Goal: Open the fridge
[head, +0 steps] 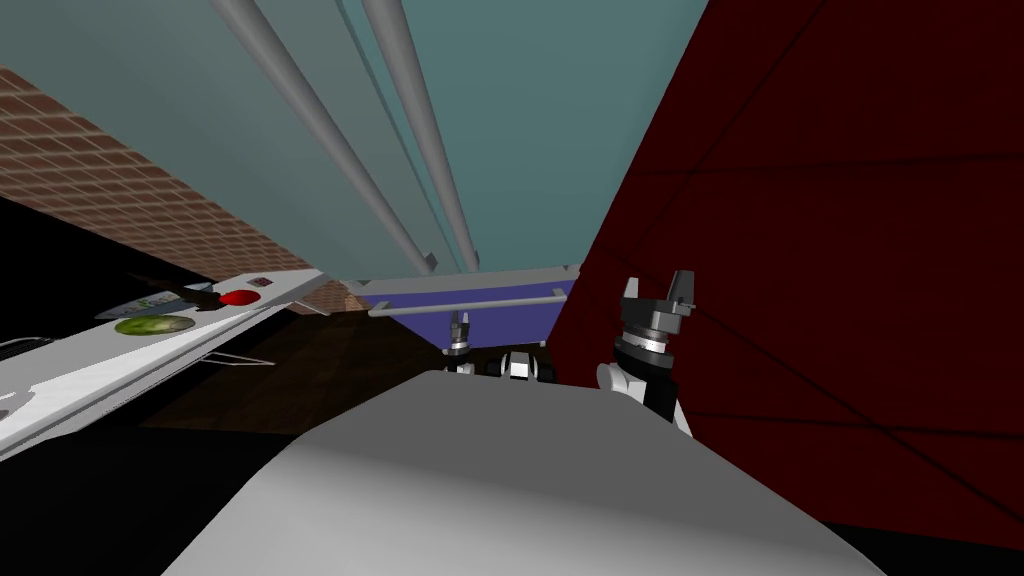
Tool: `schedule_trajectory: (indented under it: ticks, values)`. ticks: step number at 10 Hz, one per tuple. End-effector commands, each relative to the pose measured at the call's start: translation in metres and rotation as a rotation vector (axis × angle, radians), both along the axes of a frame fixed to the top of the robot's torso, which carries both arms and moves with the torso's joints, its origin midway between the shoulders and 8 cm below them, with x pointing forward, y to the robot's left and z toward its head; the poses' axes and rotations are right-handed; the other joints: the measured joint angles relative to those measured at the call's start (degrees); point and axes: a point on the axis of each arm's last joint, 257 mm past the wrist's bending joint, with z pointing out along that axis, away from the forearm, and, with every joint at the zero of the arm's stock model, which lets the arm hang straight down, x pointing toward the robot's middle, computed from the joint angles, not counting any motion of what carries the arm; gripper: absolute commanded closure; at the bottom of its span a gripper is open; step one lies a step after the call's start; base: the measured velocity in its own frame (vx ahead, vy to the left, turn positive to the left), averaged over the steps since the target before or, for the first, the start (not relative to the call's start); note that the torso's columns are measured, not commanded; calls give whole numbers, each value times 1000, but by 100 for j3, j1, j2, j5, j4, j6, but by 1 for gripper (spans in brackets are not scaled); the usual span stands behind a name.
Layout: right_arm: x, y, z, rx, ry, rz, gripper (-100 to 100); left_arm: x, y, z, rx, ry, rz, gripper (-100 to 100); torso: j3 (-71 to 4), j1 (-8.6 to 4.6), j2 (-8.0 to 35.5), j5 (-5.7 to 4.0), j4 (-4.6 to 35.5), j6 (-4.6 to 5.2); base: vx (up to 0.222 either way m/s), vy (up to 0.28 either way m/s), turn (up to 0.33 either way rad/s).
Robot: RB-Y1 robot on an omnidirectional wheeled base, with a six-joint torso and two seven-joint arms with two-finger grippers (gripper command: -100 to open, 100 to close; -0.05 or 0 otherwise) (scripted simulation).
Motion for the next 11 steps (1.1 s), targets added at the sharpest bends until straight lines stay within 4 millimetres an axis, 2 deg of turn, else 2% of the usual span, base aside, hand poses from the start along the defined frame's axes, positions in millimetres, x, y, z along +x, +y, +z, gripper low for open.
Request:
schedule_trajectory:
  ticks: [1,3,4,5,8,10,11]
  values:
    - [0,0,0,0,0,0,0,19,2,9,0,0,-5,-100,1,0,1,0,1,1,-11,-4,24]
    - [0,0,0,0,0,0,0,33,3,16,0,0,-10,-100,-5,-3,-10,0,-2,0,-17,-6,24]
    - [0,0,0,0,0,0,0,28,2,16,1,-3,-8,-100,-8,-2,-14,0,-3,1,-9,-2,2]
    - [0,0,0,0,0,0,0,22,2,11,0,0,-6,100,-10,-1,-17,1,-5,0,3,3,-22]
    - [0,0,0,0,0,0,0,4,0,2,0,0,-1,100,-26,13,-49,19,-28,11,10,7,-15]
    - [0,0,0,0,0,0,0,5,0,9,4,-17,-2,100,-25,17,-53,26,-38,8,5,3,-5]
    - [0,0,0,0,0,0,0,9,12,11,8,-19,26,100,-23,16,-46,20,-28,5,-75,-4,-220]
